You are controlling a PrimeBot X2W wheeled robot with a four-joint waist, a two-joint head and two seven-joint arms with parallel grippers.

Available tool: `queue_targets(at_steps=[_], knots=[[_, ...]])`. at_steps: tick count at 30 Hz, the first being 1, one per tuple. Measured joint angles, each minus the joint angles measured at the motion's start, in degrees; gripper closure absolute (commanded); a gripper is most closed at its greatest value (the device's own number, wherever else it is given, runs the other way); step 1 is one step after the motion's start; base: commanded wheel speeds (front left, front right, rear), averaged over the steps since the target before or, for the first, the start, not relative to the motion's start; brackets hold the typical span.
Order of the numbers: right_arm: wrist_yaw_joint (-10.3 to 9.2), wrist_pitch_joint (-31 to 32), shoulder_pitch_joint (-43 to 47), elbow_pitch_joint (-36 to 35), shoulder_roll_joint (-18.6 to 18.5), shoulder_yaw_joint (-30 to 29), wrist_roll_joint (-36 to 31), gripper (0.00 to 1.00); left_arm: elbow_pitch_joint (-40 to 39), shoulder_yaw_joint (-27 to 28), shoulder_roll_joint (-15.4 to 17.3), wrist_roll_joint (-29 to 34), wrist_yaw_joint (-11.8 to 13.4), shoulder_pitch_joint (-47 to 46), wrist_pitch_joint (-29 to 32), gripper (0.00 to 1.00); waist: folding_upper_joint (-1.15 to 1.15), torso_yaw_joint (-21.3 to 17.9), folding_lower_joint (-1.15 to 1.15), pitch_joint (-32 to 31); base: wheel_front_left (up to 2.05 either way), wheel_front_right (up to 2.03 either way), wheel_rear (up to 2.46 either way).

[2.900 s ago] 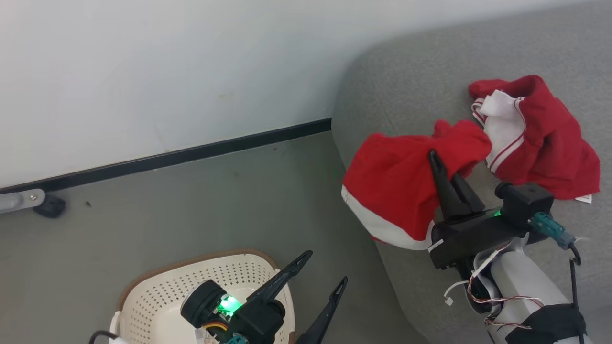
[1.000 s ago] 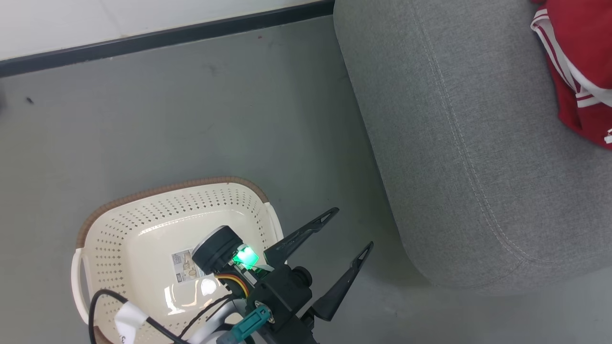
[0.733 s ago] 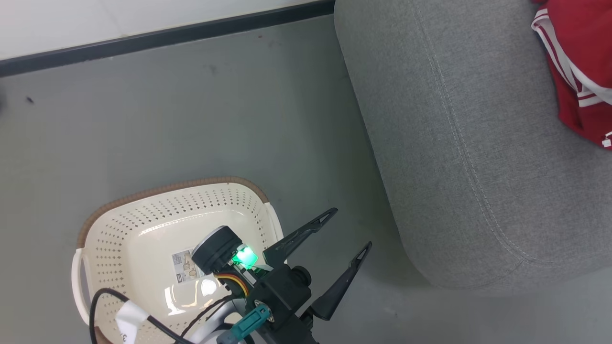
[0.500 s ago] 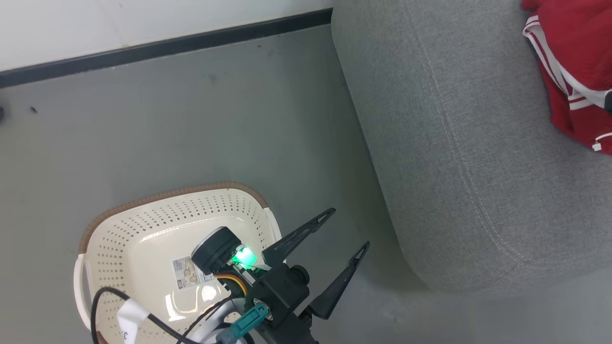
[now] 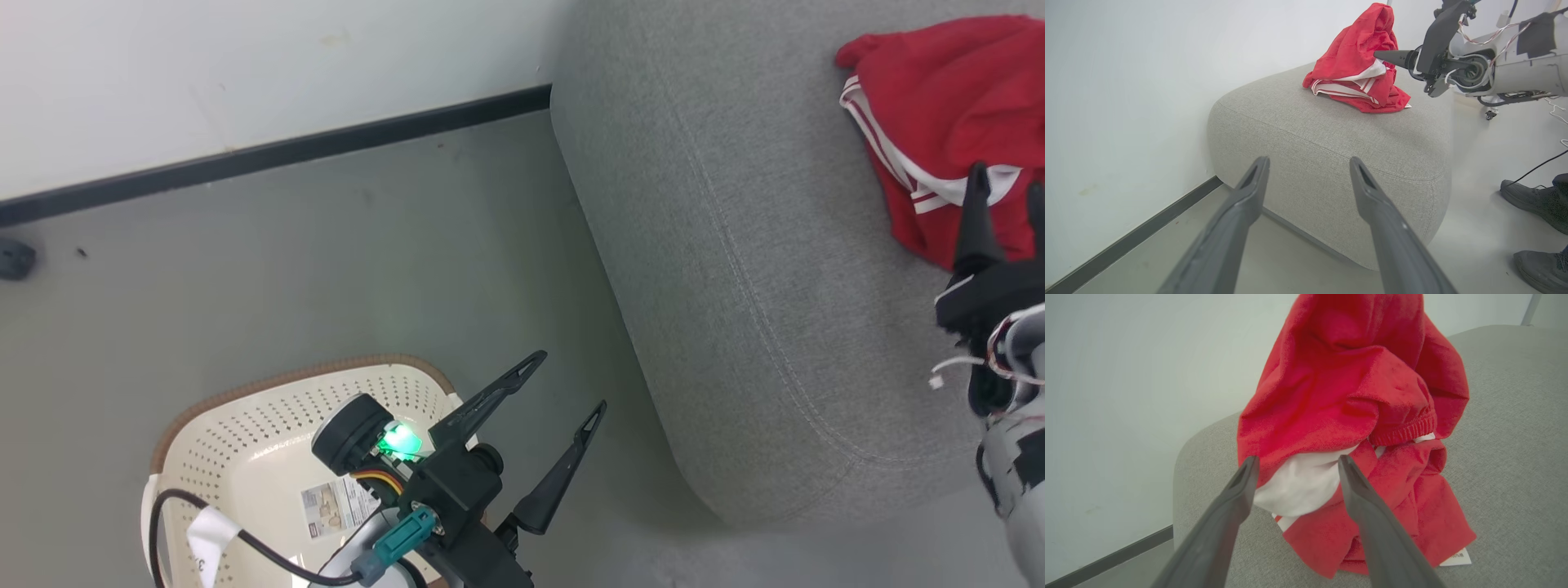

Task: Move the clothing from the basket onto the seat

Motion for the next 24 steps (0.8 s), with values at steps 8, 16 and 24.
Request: queue_targets(at_steps=[8, 16, 24], knots=[[0.89, 0.0, 8.7, -7.0, 2.2, 1.7, -2.9, 0.0, 1.7, 1.1, -1.1, -0.6, 1.6, 2.4, -1.7, 0.0, 0.0, 0.2, 0.0, -4.2, 0.0, 0.0, 0.0], [0.98, 0.0, 16.4, -16.3, 3.6, 2.8, -4.1, 0.0, 2.8, 2.8, -2.1, -2.7, 4.0, 4.6, -3.0, 0.0, 0.0, 1.9, -0.01, -7.3, 0.0, 0.0, 0.0], [1.18, 0.0, 22.4, -25.1, 5.3, 4.8, -6.8, 0.0, 4.4, 6.8, -2.2, -3.9, 7.1, 6.8, -4.5, 0.0, 0.0, 4.4, -0.01, -9.6, 0.0, 0.0, 0.0]])
